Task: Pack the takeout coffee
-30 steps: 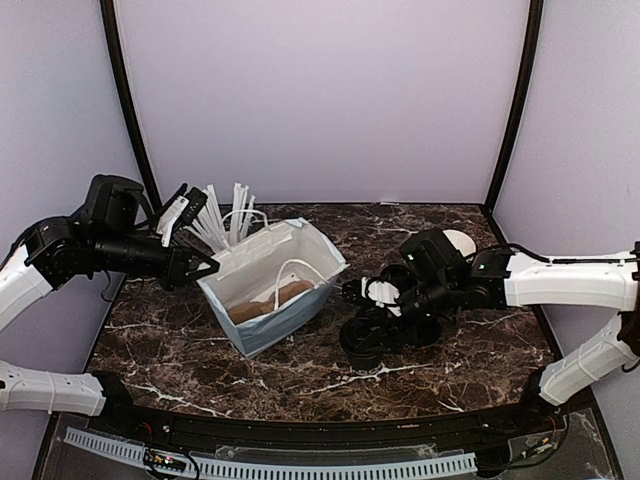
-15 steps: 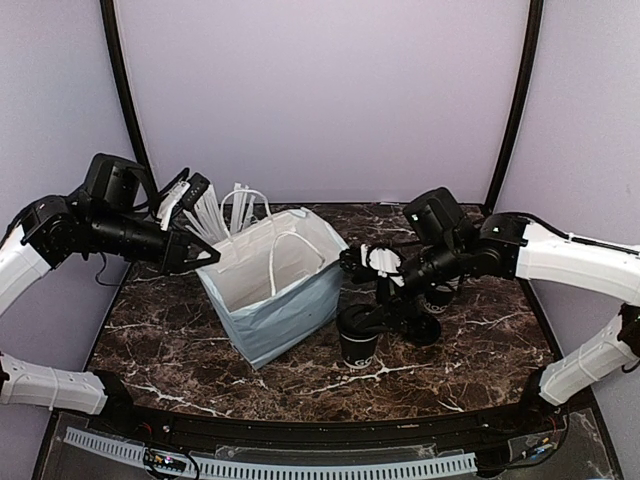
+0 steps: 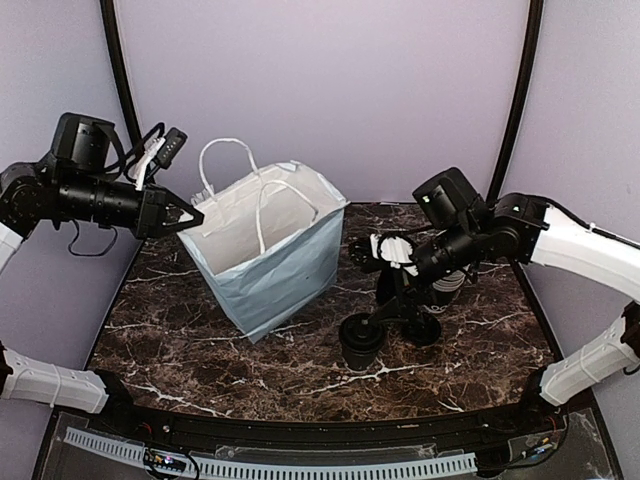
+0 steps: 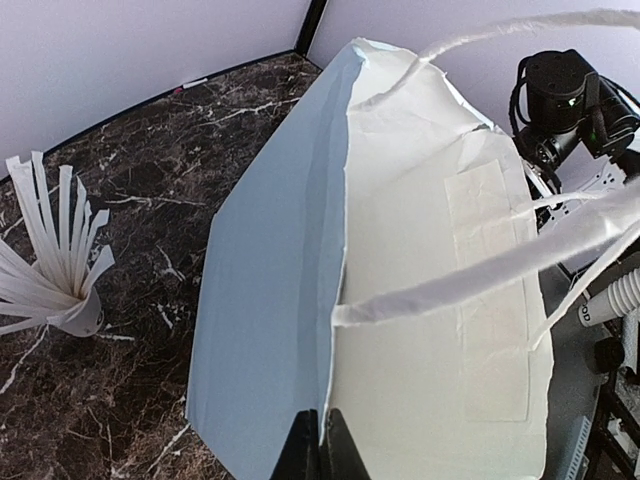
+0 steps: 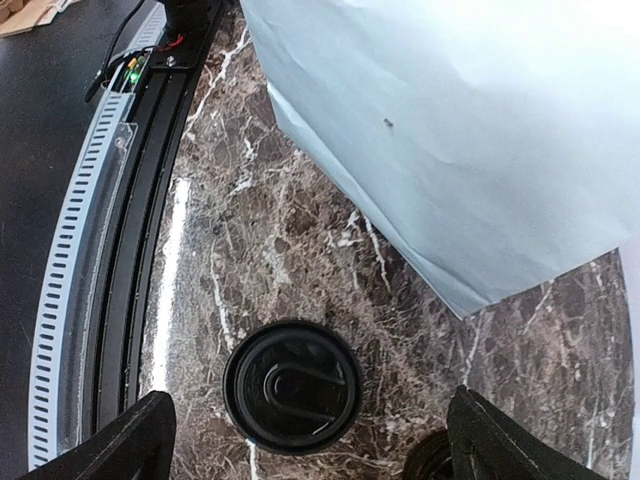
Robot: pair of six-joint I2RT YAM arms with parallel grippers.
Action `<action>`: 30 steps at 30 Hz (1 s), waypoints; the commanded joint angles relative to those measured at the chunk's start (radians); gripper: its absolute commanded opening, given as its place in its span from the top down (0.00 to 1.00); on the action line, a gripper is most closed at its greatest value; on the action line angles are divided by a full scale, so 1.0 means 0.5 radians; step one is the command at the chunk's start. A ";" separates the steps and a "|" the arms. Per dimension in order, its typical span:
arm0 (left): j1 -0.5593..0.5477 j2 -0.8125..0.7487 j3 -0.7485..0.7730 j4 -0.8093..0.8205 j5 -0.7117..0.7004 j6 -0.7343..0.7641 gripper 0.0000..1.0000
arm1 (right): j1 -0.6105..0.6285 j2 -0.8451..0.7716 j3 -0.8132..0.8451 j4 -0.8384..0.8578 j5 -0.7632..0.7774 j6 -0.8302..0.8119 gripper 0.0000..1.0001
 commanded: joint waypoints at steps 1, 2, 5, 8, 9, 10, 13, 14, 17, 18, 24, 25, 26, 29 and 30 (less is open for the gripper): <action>0.008 0.015 0.244 -0.175 0.048 -0.072 1.00 | -0.011 -0.059 0.213 -0.181 0.011 -0.066 0.04; 0.008 0.025 0.289 -0.234 0.057 -0.081 1.00 | -0.011 -0.053 0.255 -0.213 -0.001 -0.070 0.04; 0.011 0.094 0.353 -0.356 0.054 -0.107 1.00 | -0.012 -0.033 0.368 -0.287 -0.004 -0.072 0.05; 0.017 0.127 0.392 -0.450 0.027 -0.157 1.00 | -0.011 -0.017 0.430 -0.311 0.010 -0.080 0.05; 0.019 0.129 0.397 -0.472 0.031 -0.170 1.00 | -0.011 -0.019 0.442 -0.312 0.009 -0.081 0.05; 0.022 0.130 0.396 -0.481 0.041 -0.194 1.00 | -0.012 -0.021 0.450 -0.312 0.000 -0.082 0.05; 0.026 0.134 0.394 -0.523 0.052 -0.231 1.00 | -0.013 -0.024 0.481 -0.315 -0.024 -0.086 0.05; 0.026 0.137 0.392 -0.531 0.054 -0.236 1.00 | -0.012 -0.024 0.491 -0.311 -0.026 -0.087 0.05; 0.031 0.135 0.356 -0.531 0.068 -0.235 1.00 | -0.011 -0.020 0.506 -0.305 -0.027 -0.091 0.05; 0.032 0.133 0.344 -0.524 0.076 -0.235 1.00 | -0.012 -0.019 0.511 -0.304 -0.031 -0.092 0.05; 0.063 0.127 0.241 -0.437 0.161 -0.249 1.00 | -0.012 -0.009 0.525 -0.303 -0.047 -0.089 0.06; 0.072 0.128 0.222 -0.432 0.165 -0.248 1.00 | -0.011 -0.004 0.528 -0.303 -0.048 -0.089 0.06; 0.075 0.128 0.209 -0.431 0.160 -0.243 1.00 | -0.011 0.002 0.535 -0.301 -0.051 -0.089 0.06; 0.082 0.132 0.167 -0.472 -0.006 -0.191 0.54 | -0.008 0.033 0.608 -0.321 -0.057 -0.112 0.03; 0.082 0.127 0.175 -0.472 -0.033 -0.165 0.24 | -0.003 0.051 0.649 -0.333 -0.056 -0.138 0.02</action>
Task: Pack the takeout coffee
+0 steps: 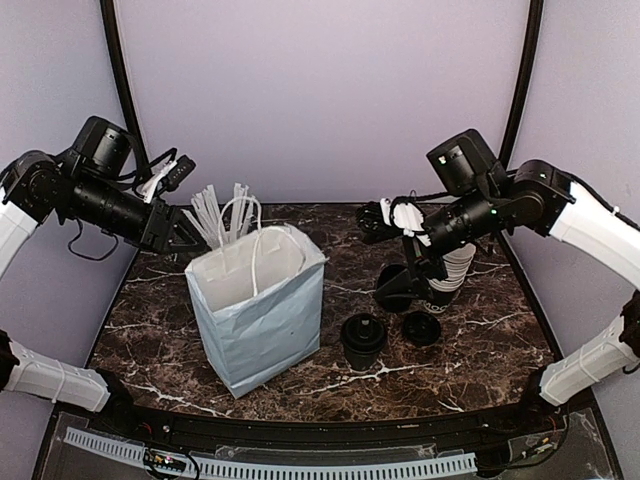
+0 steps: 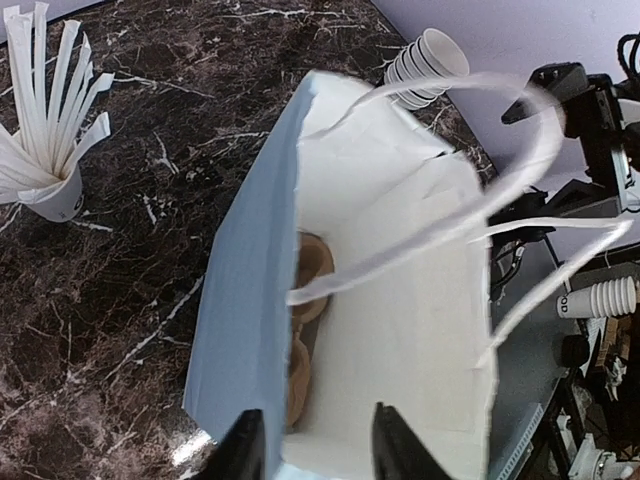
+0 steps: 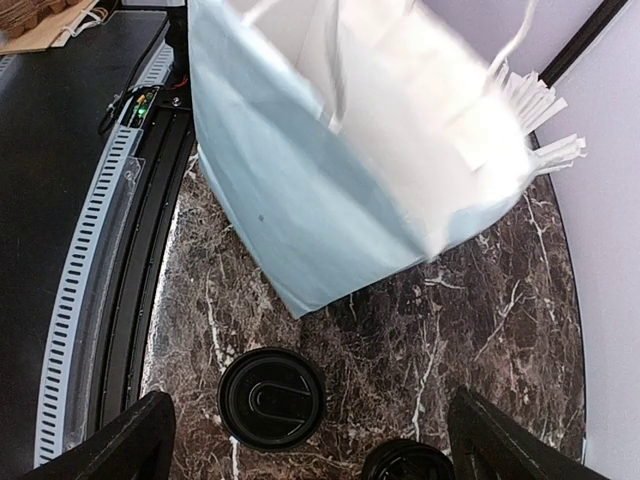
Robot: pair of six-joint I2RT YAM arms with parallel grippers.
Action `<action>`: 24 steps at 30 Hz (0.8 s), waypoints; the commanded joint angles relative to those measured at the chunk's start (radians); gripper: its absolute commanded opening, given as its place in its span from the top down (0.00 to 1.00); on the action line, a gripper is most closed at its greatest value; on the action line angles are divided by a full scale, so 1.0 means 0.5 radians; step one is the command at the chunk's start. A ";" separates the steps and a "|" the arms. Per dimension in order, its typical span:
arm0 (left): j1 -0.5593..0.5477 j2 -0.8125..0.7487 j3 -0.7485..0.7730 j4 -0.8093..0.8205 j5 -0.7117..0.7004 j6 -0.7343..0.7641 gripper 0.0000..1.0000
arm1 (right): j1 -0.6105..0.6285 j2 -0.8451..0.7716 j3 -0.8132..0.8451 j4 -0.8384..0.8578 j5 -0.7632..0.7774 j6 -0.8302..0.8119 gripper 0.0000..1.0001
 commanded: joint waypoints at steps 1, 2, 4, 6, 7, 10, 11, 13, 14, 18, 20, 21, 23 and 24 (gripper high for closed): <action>0.018 -0.045 -0.016 0.007 -0.132 0.102 0.15 | 0.003 0.070 0.214 -0.021 -0.033 -0.076 0.01; 0.018 -0.050 0.023 0.022 -0.136 0.120 0.08 | 0.013 0.101 0.278 -0.043 -0.032 -0.108 0.01; 0.018 -0.065 0.089 0.053 -0.132 0.156 0.02 | 0.047 0.173 0.417 -0.119 -0.034 -0.166 0.02; 0.018 -0.083 0.121 0.090 -0.150 0.178 0.01 | 0.104 0.266 0.546 -0.214 -0.023 -0.226 0.03; 0.018 -0.102 0.120 0.105 -0.185 0.185 0.01 | 0.149 0.310 0.608 -0.258 0.000 -0.256 0.04; 0.018 -0.179 0.004 0.242 -0.175 0.205 0.01 | 0.310 0.473 0.776 -0.307 0.050 -0.252 0.07; 0.018 -0.199 -0.039 0.283 -0.162 0.205 0.01 | 0.338 0.510 0.823 -0.269 0.072 -0.200 0.07; 0.018 -0.237 -0.148 0.395 -0.147 0.199 0.01 | 0.392 0.632 0.934 -0.210 0.050 -0.072 0.09; 0.017 -0.247 -0.203 0.446 -0.172 0.194 0.01 | 0.397 0.727 1.008 -0.202 0.012 -0.009 0.10; 0.015 -0.291 -0.387 0.640 -0.128 0.196 0.13 | 0.406 0.975 1.261 -0.291 -0.219 0.063 0.19; 0.015 -0.300 -0.460 0.713 -0.041 0.201 0.21 | 0.411 1.026 1.306 -0.266 -0.289 0.107 0.26; 0.015 -0.297 -0.485 0.729 -0.024 0.200 0.26 | 0.411 1.044 1.331 -0.260 -0.324 0.115 0.31; 0.015 -0.291 -0.511 0.731 -0.020 0.207 0.36 | 0.417 1.076 1.392 -0.264 -0.378 0.123 0.46; 0.015 -0.286 -0.515 0.729 -0.035 0.221 0.40 | 0.418 1.088 1.425 -0.264 -0.392 0.125 0.56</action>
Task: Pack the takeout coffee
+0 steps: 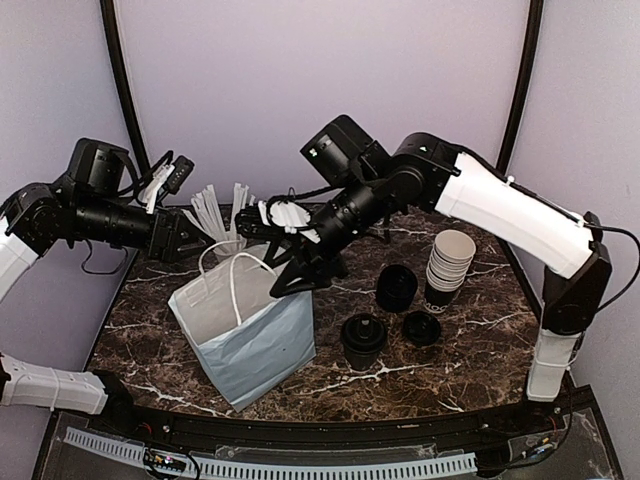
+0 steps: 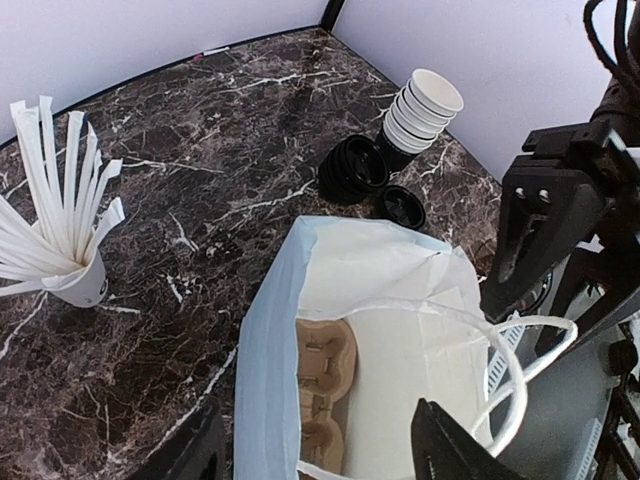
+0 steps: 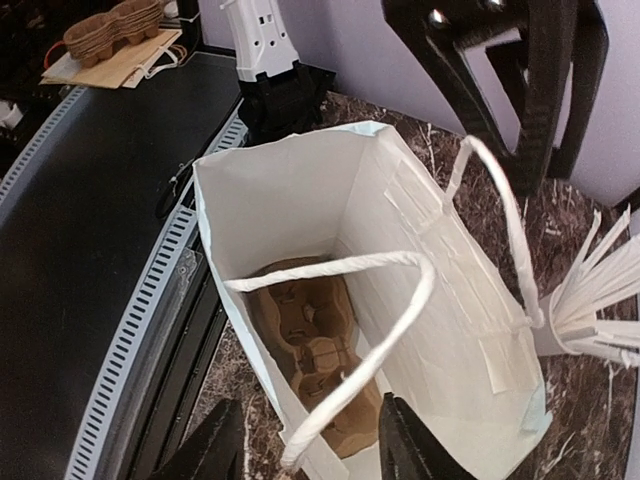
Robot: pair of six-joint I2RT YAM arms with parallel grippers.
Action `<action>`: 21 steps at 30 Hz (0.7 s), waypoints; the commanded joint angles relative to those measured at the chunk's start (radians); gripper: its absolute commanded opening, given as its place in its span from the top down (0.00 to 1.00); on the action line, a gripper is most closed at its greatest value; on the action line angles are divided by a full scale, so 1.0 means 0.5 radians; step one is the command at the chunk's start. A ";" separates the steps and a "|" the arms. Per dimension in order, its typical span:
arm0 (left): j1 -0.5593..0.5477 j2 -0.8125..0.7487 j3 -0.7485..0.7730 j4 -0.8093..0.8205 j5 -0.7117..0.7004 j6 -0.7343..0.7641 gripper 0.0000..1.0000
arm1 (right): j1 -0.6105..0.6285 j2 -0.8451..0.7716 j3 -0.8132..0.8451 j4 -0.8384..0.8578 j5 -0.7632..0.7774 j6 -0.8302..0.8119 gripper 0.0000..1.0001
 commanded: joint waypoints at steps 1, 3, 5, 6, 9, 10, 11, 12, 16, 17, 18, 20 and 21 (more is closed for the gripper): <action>0.011 -0.013 -0.052 0.154 0.054 0.055 0.48 | 0.016 0.018 0.208 0.004 -0.191 0.089 0.69; 0.011 0.001 -0.052 0.185 0.090 0.088 0.61 | 0.020 0.042 0.262 0.020 -0.191 0.114 0.91; 0.011 0.010 -0.020 0.213 0.142 0.108 0.69 | 0.023 0.066 0.304 0.036 -0.186 0.130 1.00; 0.011 0.018 -0.004 0.214 0.129 0.105 0.70 | 0.028 0.077 0.315 0.040 -0.180 0.131 1.00; 0.011 -0.009 0.105 0.182 -0.014 0.104 0.58 | 0.040 0.088 0.321 0.044 -0.170 0.134 1.00; 0.011 -0.051 0.119 0.177 -0.104 0.113 0.54 | 0.044 0.087 0.319 0.041 -0.170 0.134 1.00; 0.011 -0.103 0.133 0.171 -0.133 0.121 0.47 | 0.049 0.082 0.315 0.039 -0.170 0.131 1.00; 0.011 -0.132 0.136 0.167 -0.135 0.144 0.45 | 0.055 0.078 0.309 0.036 -0.167 0.127 1.00; 0.011 -0.256 0.072 0.140 0.096 0.179 0.33 | 0.071 0.065 0.282 0.029 -0.146 0.105 1.00; 0.012 -0.288 0.028 0.138 0.127 0.174 0.33 | 0.072 0.062 0.278 0.024 -0.145 0.101 1.00; 0.012 -0.302 -0.022 0.141 0.137 0.164 0.31 | 0.072 0.062 0.277 0.022 -0.143 0.096 1.00; 0.011 -0.346 -0.091 0.177 0.111 0.146 0.29 | 0.071 0.060 0.273 0.017 -0.145 0.089 1.00; 0.011 -0.368 -0.114 0.217 0.081 0.144 0.29 | 0.071 0.061 0.268 0.013 -0.145 0.084 1.00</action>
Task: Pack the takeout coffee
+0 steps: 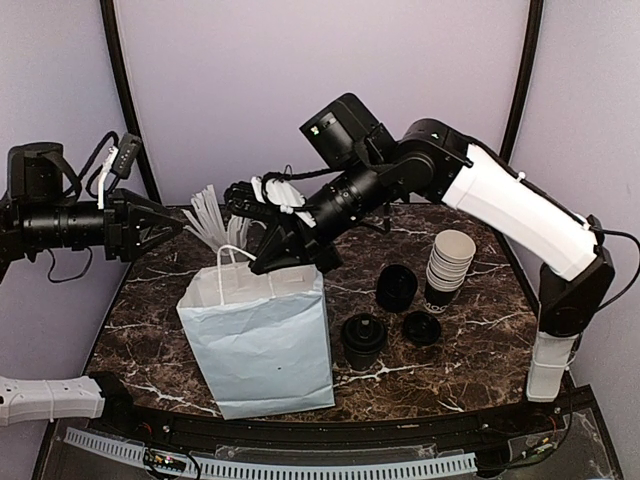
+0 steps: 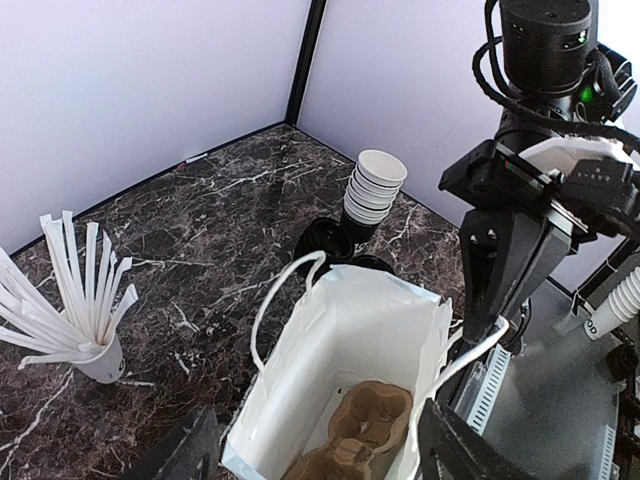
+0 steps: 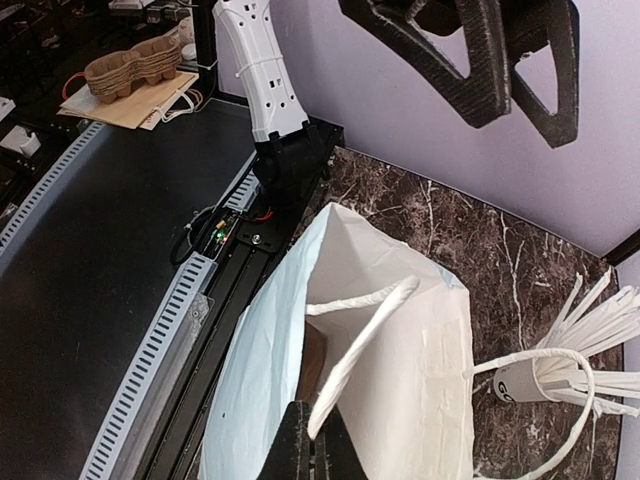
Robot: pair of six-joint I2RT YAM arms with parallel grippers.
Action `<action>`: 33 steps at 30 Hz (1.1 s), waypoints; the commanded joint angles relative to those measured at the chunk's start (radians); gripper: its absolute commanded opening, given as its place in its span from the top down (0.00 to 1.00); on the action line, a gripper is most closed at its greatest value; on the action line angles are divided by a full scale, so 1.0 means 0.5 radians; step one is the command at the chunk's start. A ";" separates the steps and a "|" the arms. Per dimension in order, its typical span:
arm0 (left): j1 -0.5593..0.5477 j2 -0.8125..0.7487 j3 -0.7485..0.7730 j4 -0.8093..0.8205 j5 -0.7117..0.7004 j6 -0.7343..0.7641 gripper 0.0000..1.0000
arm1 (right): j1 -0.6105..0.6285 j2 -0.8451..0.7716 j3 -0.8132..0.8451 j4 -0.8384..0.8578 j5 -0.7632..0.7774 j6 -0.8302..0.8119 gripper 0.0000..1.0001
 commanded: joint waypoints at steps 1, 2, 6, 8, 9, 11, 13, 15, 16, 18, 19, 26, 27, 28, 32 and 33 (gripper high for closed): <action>0.011 -0.049 -0.165 0.082 0.015 0.010 0.28 | 0.014 -0.004 -0.010 0.016 -0.014 -0.024 1.00; 0.011 -0.047 -0.187 0.134 0.009 0.020 0.27 | 0.013 -0.004 -0.009 0.016 -0.016 -0.027 1.00; 0.011 0.070 -0.290 0.274 0.004 0.096 0.26 | 0.020 -0.008 -0.011 0.010 -0.018 -0.036 1.00; 0.011 0.148 -0.312 0.366 0.037 0.113 0.25 | 0.024 -0.010 -0.013 0.010 -0.002 -0.046 1.00; 0.011 0.201 -0.312 0.425 0.042 0.117 0.25 | 0.028 -0.013 -0.016 0.006 0.006 -0.055 1.00; 0.011 0.281 -0.297 0.503 0.075 0.135 0.24 | 0.039 -0.021 -0.034 0.002 0.026 -0.066 1.00; 0.011 0.353 -0.283 0.577 0.170 0.148 0.26 | 0.047 -0.026 -0.050 0.001 0.040 -0.073 1.00; 0.012 0.423 -0.271 0.625 0.214 0.155 0.29 | 0.057 -0.034 -0.061 0.001 0.052 -0.078 1.00; 0.013 0.447 -0.255 0.634 0.222 0.158 0.34 | 0.060 -0.035 -0.063 0.001 0.058 -0.079 1.00; 0.014 0.505 -0.216 0.623 0.254 0.175 0.50 | 0.060 -0.037 -0.059 0.003 0.068 -0.079 1.00; 0.014 0.533 -0.201 0.613 0.270 0.182 0.58 | 0.061 -0.037 -0.054 0.012 0.082 -0.068 1.00; 0.014 0.542 0.168 0.431 0.249 0.204 1.00 | 0.057 -0.042 0.246 0.090 0.244 -0.061 1.00; 0.014 0.551 0.279 0.405 0.243 0.204 1.00 | 0.058 -0.039 0.290 0.114 0.272 -0.058 1.00; 0.014 0.575 0.340 0.354 0.232 0.204 1.00 | 0.059 -0.033 0.331 0.135 0.292 -0.056 1.00; 0.014 0.691 0.697 0.237 0.270 0.201 1.00 | 0.060 -0.001 0.477 0.221 0.366 -0.032 1.00; 0.014 0.714 0.813 0.213 0.269 0.202 1.00 | 0.059 0.011 0.512 0.249 0.381 -0.020 1.00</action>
